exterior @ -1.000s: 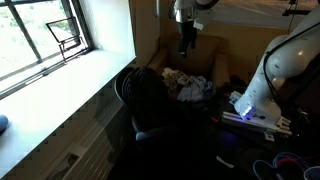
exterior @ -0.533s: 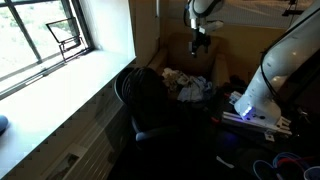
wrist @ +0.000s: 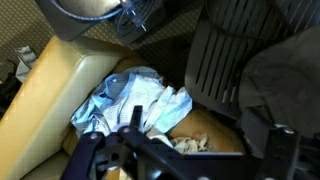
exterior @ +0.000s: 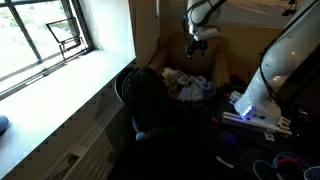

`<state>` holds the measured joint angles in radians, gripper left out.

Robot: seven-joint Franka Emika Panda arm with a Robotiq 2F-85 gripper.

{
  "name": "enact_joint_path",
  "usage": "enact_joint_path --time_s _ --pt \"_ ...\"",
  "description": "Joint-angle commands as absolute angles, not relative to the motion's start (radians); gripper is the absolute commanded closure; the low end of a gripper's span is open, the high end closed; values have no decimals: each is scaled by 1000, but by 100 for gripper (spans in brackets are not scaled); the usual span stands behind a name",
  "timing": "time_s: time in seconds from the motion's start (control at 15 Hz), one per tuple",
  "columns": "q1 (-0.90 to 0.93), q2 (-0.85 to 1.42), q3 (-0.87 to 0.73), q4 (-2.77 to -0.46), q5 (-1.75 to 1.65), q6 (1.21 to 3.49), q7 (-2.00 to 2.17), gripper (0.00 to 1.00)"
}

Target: Move the khaki pair of shorts from the couch to the chair

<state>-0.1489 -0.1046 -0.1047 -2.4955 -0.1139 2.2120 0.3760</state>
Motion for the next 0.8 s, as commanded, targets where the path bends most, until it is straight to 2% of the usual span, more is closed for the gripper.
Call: enact_joint_path --time_s 0.0,0.2,0.27,0.4,0.47,0.67,0.73 --pt "-197 134 -161 -2426 -114 2472 473 0" --pt "-185 336 -208 -2303 -36 2633 553 0" --pt "-172 405 -220 -2245 1 2625 591 0" --pt "-176 500 -212 -2120 74 2435 564 0" --pt "-156 403 -237 -2247 38 2543 547 0" --pt "-145 454 -244 -2206 48 2533 547 0" --pt "-120 440 -268 -2245 -9 2594 546 0"
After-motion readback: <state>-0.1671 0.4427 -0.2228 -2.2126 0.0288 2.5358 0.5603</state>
